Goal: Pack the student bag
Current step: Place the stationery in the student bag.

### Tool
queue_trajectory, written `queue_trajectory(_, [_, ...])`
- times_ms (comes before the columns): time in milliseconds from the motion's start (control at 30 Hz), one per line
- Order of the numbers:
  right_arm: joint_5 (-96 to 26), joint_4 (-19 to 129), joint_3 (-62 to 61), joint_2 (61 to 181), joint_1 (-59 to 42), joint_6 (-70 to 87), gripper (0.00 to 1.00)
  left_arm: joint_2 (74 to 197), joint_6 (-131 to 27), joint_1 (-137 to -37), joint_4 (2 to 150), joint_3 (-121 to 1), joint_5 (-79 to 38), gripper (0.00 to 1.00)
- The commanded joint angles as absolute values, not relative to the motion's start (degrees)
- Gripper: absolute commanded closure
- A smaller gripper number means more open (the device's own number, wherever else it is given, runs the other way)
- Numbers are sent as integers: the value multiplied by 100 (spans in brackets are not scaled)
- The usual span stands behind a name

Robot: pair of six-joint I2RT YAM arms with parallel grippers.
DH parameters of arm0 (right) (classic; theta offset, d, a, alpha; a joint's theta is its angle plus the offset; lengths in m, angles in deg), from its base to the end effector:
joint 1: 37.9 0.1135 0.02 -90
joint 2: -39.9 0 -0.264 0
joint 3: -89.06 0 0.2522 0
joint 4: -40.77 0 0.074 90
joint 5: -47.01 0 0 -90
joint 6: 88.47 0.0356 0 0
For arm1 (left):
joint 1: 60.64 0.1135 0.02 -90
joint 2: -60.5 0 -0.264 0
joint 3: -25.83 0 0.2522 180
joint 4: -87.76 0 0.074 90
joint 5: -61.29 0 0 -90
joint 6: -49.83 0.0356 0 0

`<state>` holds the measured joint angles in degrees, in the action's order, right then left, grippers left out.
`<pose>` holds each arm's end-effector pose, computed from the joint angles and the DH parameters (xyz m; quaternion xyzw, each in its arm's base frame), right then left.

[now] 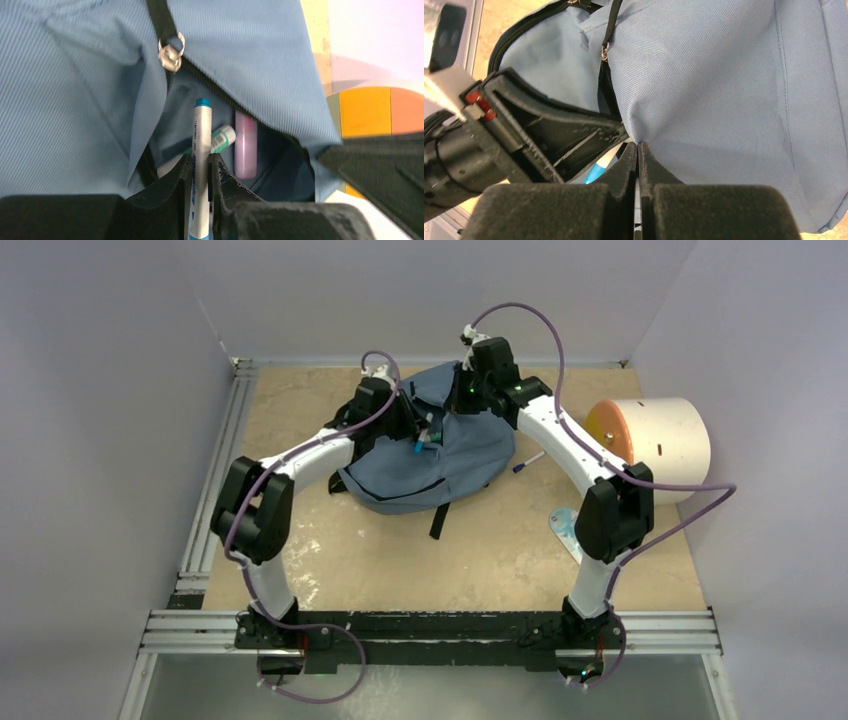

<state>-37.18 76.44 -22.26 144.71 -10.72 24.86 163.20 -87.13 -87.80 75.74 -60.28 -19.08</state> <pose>0.3841 0.2013 0.3440 -0.0546 0.8599 0.2553 0.4387 0.3670 -0.1950 0.2468 -0.1051 0.8515 -0.3641 0.3624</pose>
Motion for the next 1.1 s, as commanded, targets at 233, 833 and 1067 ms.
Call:
queue_trajectory(233, [-3337,7218,-2121,14144,-1079,2737,100,17724,-9482,-8742,8240,-7677,-1485,100])
queue_trajectory(833, [-3391,7218,-2164,14171,-1081,2725,100,16439,-8896,-8960,8310,-6208,-1875,39])
queue_trajectory(1067, [-3520,7265,-2236,14189,-1083,2688,100,14791,-7930,-8925,7927,-4858,-2525,36])
